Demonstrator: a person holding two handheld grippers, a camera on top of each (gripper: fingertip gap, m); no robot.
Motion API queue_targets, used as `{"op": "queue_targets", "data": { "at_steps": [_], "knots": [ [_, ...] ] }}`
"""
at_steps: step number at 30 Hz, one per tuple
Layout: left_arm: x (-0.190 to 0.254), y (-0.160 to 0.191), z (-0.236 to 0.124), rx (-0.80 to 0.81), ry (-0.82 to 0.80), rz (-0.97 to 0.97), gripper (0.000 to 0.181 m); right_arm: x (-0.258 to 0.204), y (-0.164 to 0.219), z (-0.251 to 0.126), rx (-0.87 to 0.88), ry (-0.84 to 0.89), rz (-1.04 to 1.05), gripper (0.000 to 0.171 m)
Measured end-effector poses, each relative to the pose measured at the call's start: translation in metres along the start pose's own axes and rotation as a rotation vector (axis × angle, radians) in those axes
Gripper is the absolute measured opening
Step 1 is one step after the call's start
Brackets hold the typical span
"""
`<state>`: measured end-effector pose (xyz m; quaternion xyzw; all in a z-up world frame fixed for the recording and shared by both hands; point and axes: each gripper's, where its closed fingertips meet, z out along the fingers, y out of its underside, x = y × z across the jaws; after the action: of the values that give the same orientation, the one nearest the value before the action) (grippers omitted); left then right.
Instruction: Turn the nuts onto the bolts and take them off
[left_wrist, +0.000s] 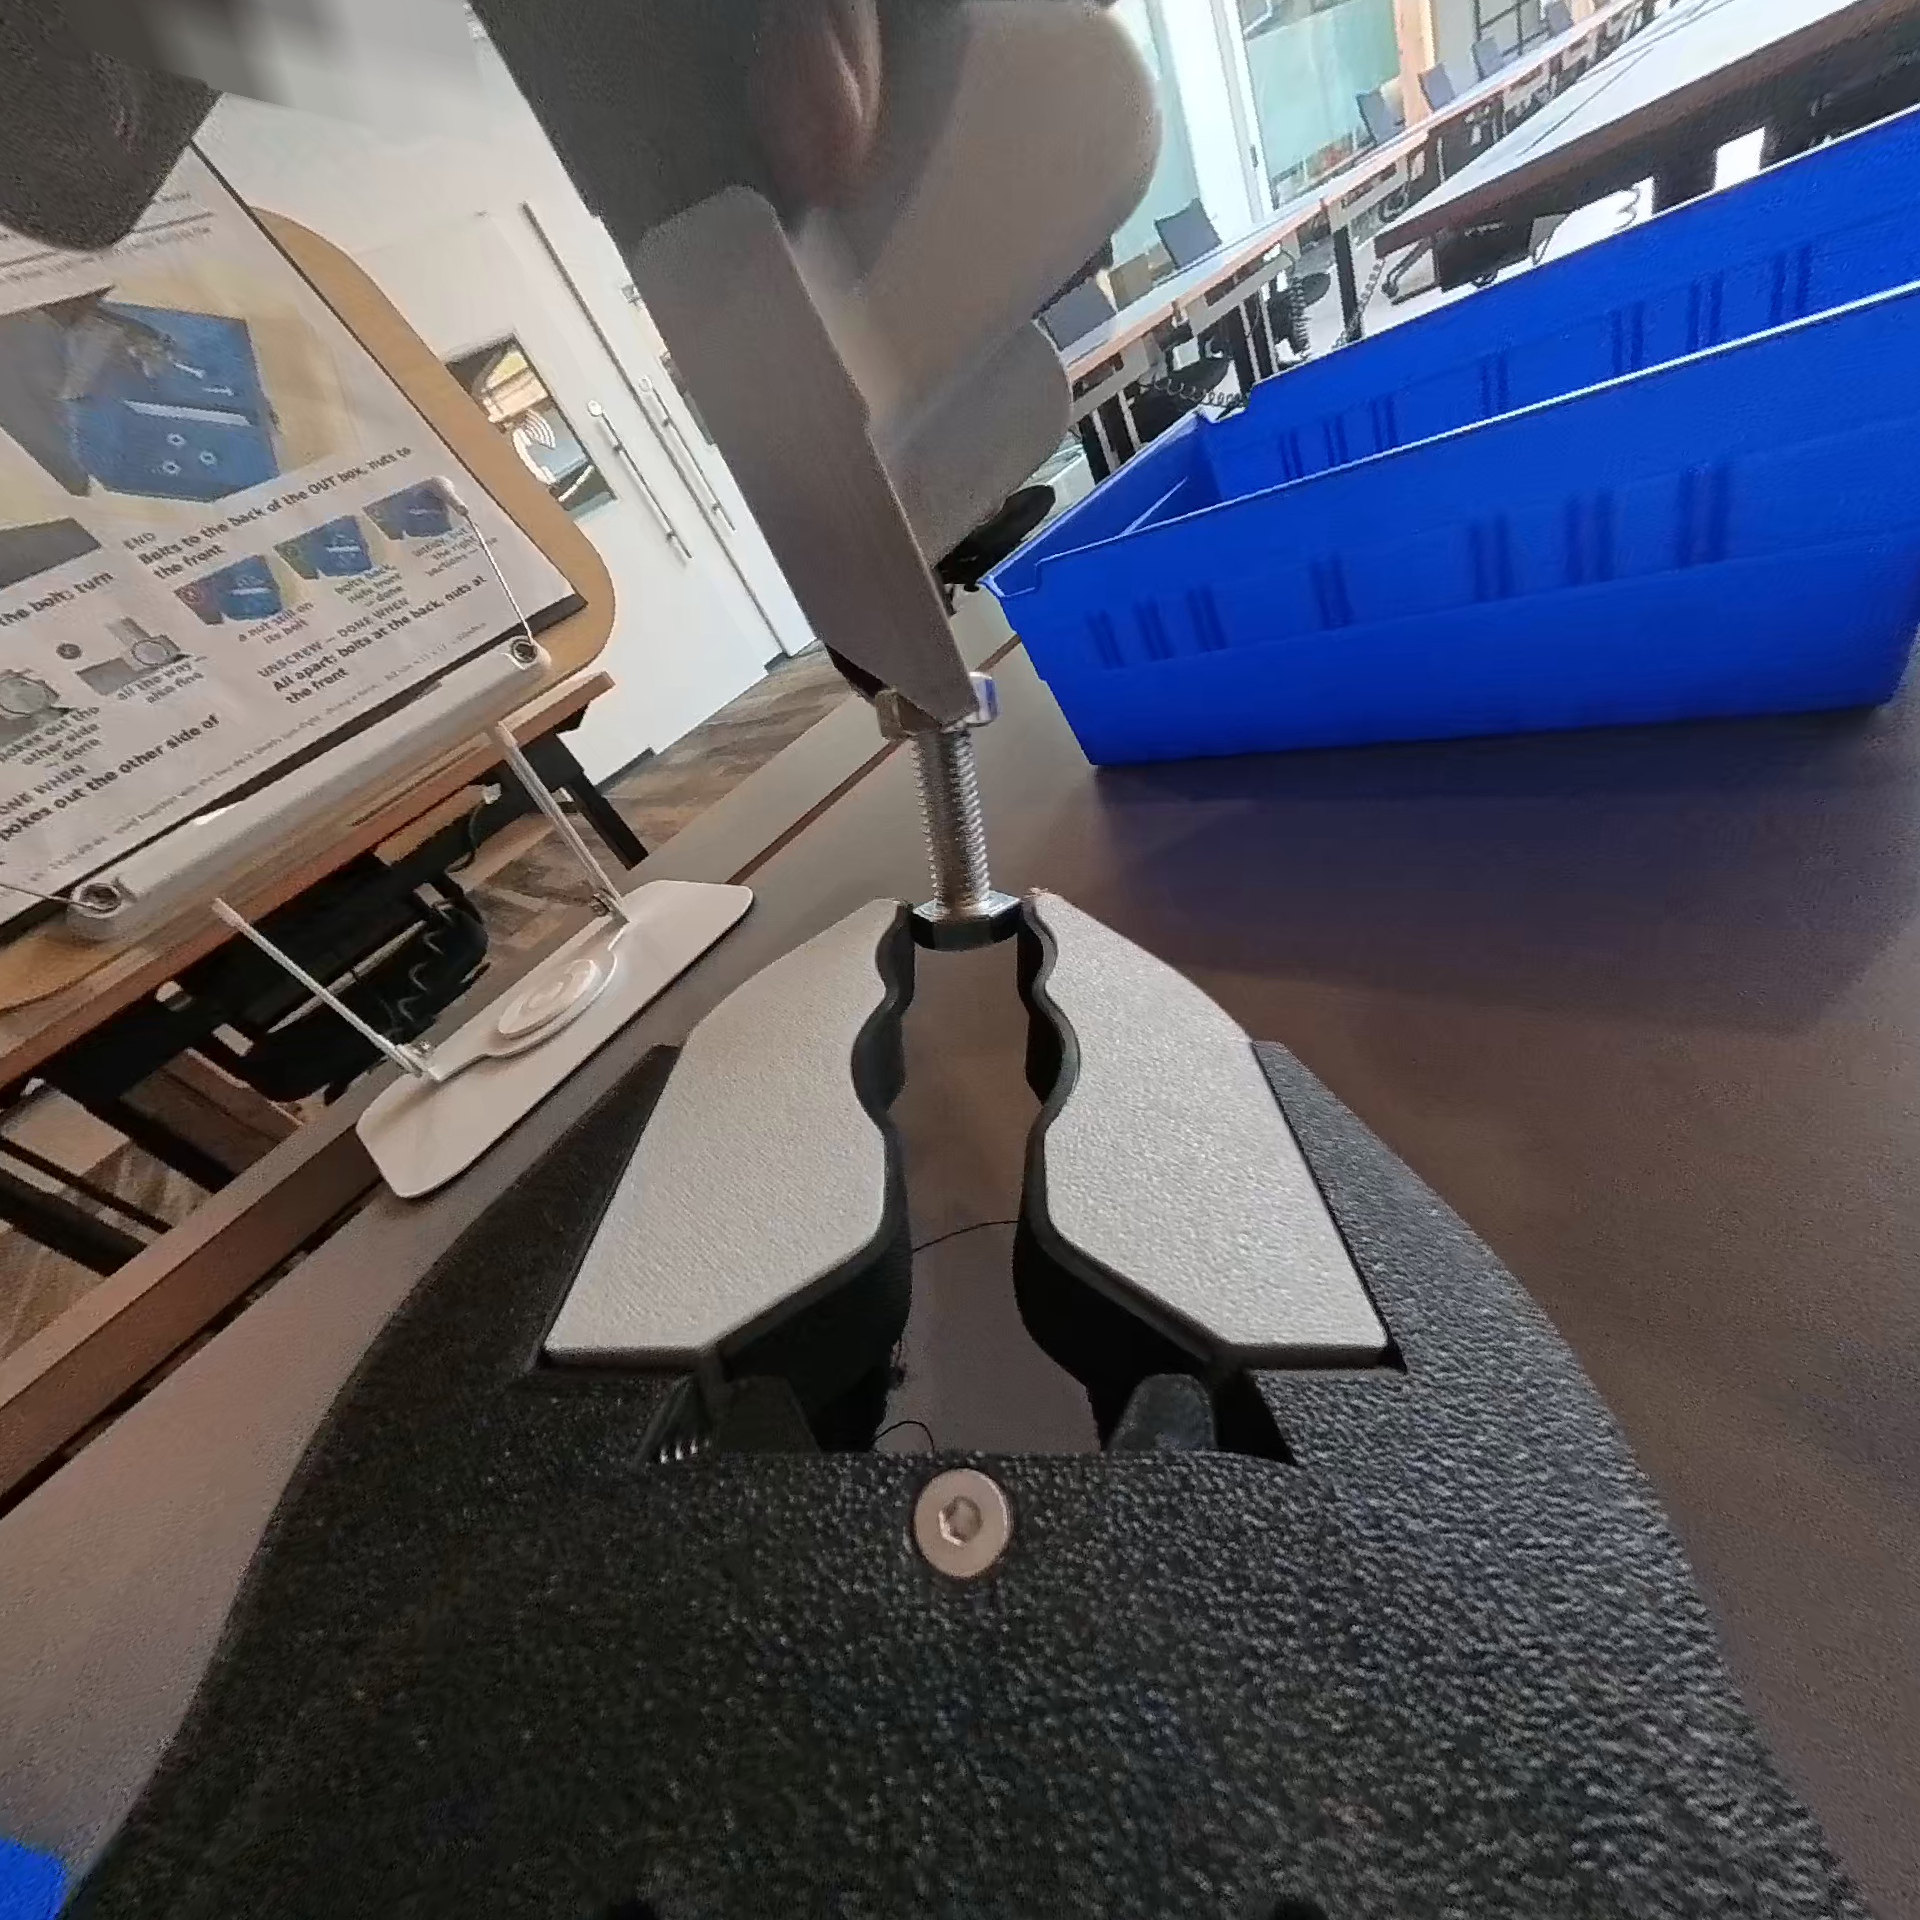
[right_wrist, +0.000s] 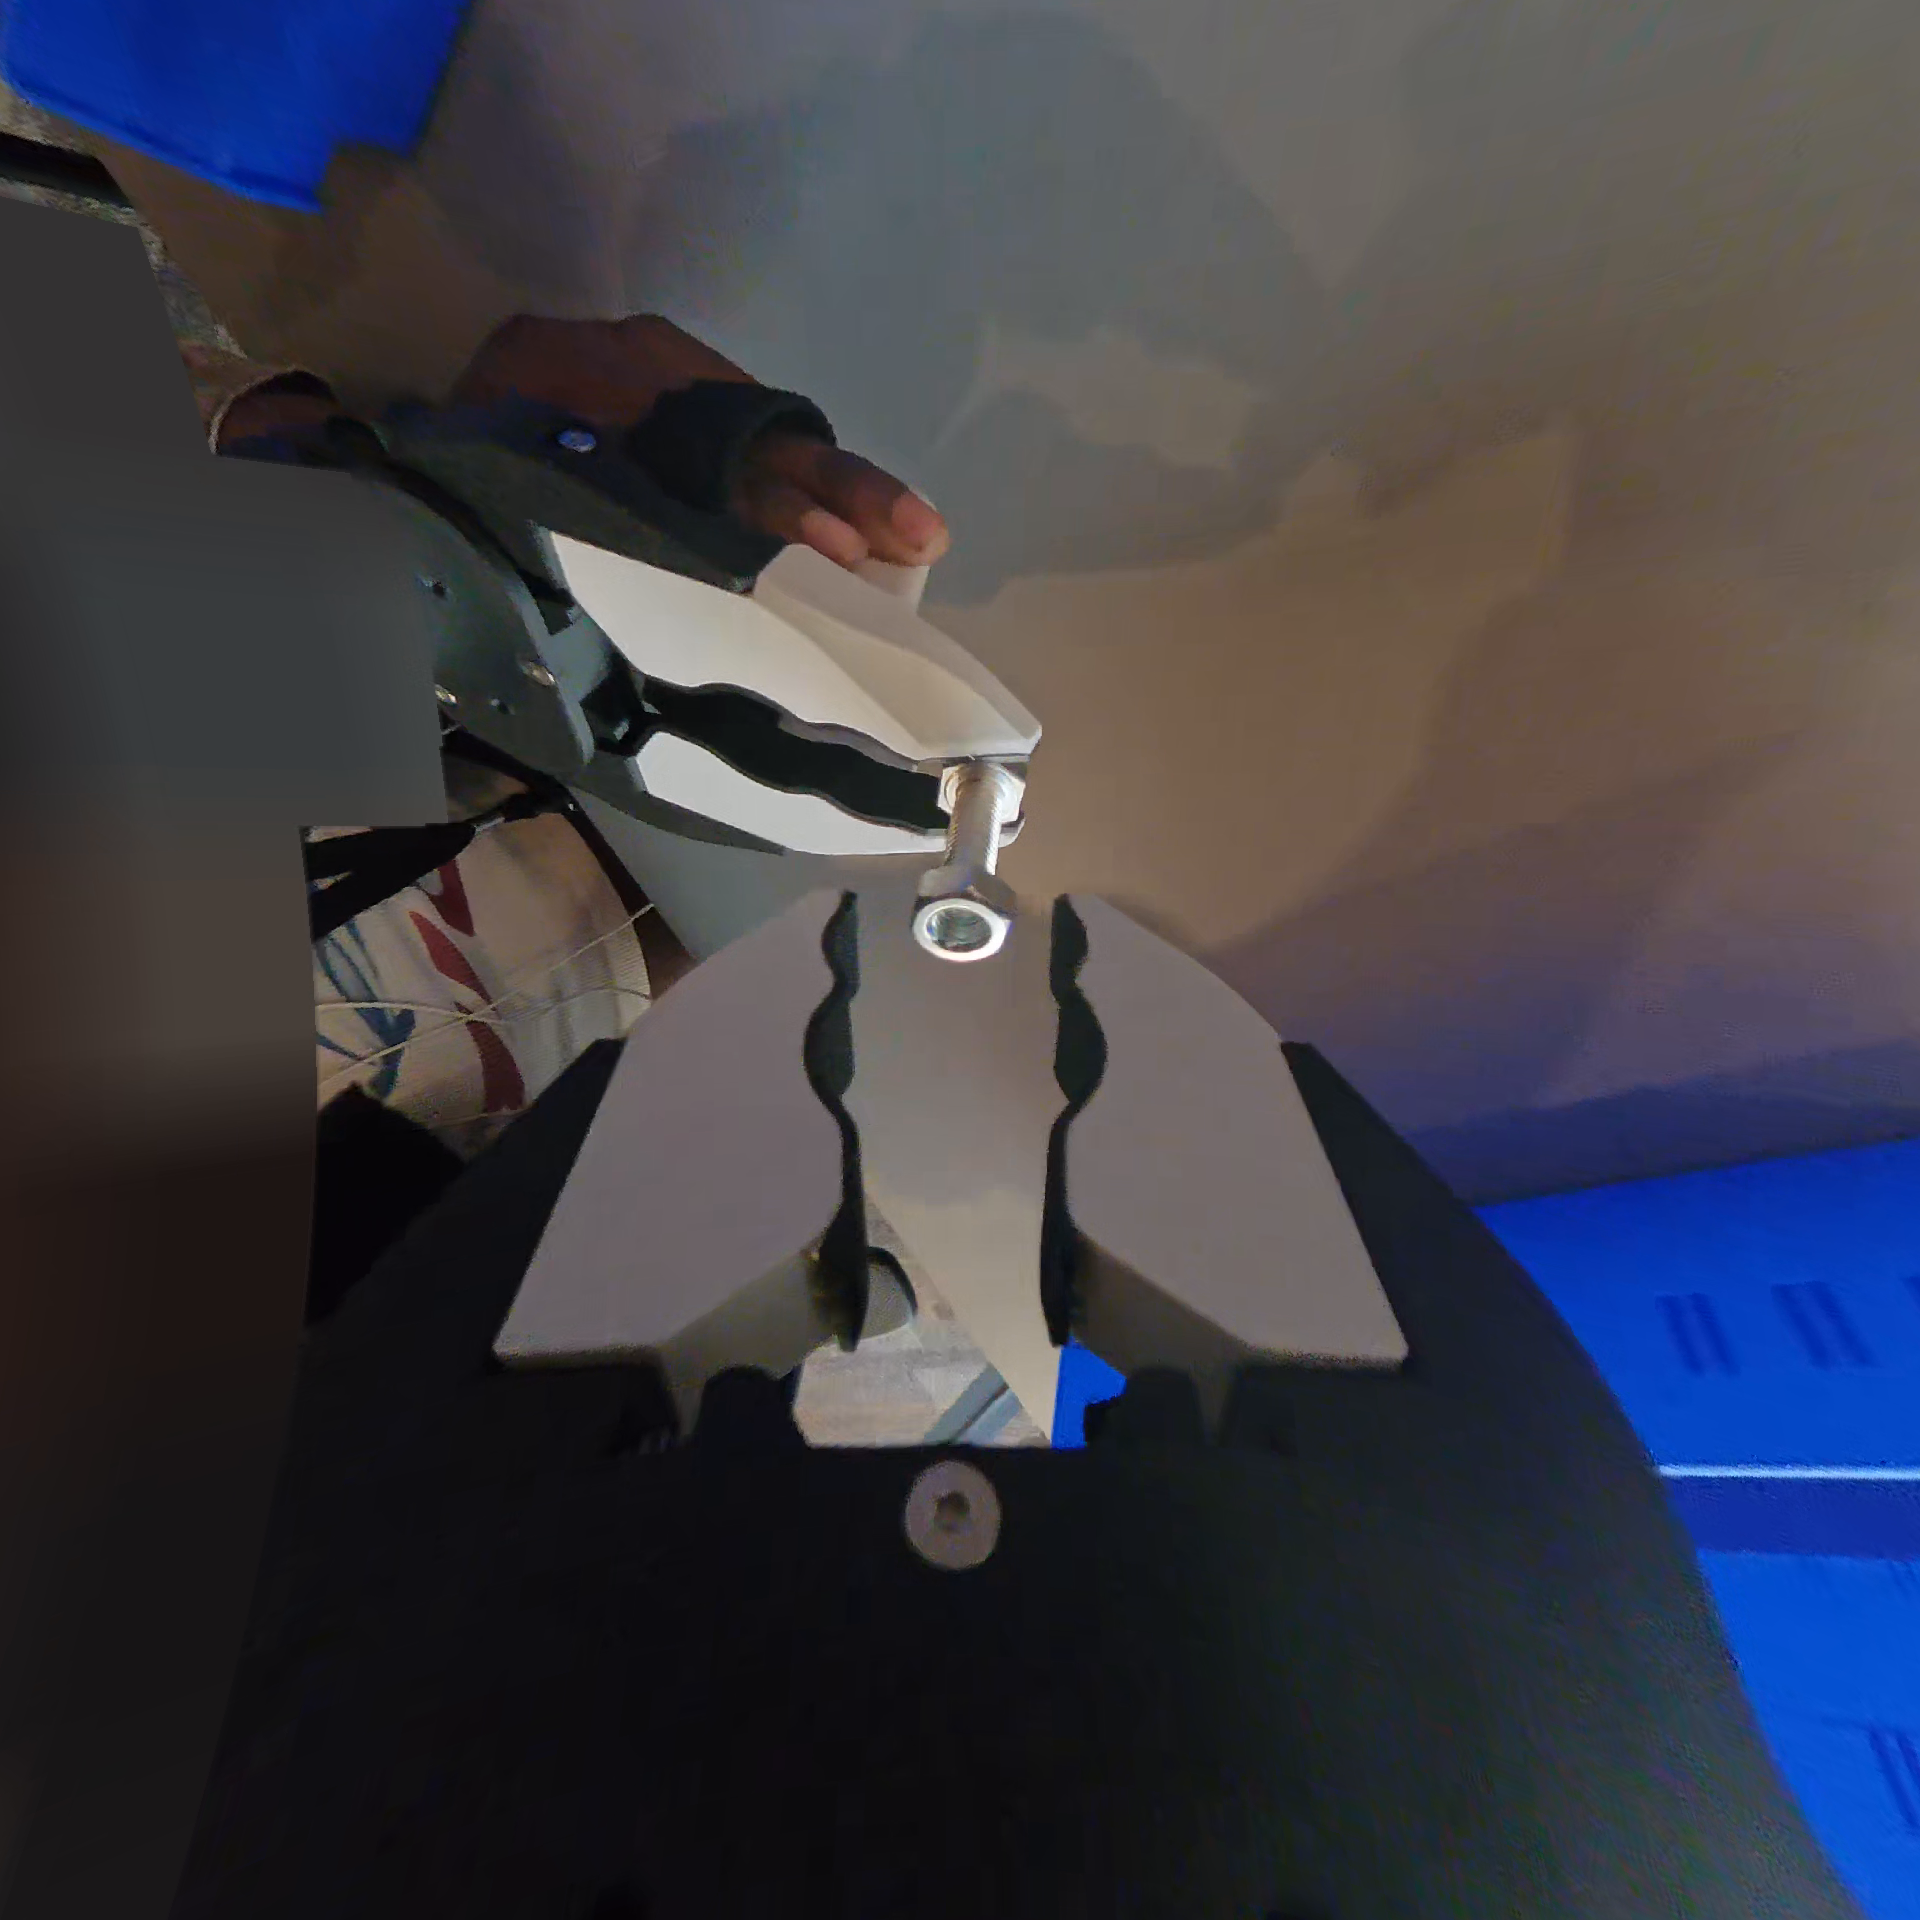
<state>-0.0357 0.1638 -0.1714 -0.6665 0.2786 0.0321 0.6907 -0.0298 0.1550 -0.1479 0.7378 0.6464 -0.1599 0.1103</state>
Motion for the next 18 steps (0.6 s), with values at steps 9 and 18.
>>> {"op": "queue_targets", "data": {
  "at_steps": [9, 18],
  "knots": [
    [0.017, -0.022, -0.010, 0.167, 0.259, -0.281, 0.019, -0.015, 0.010, -0.030, -0.042, 0.190, -0.702, 0.074],
    [0.048, -0.049, -0.037, 0.342, 0.656, -0.472, 0.019, -0.046, 0.029, -0.024, -0.065, 0.268, -1.161, 0.055]
  ]
}}
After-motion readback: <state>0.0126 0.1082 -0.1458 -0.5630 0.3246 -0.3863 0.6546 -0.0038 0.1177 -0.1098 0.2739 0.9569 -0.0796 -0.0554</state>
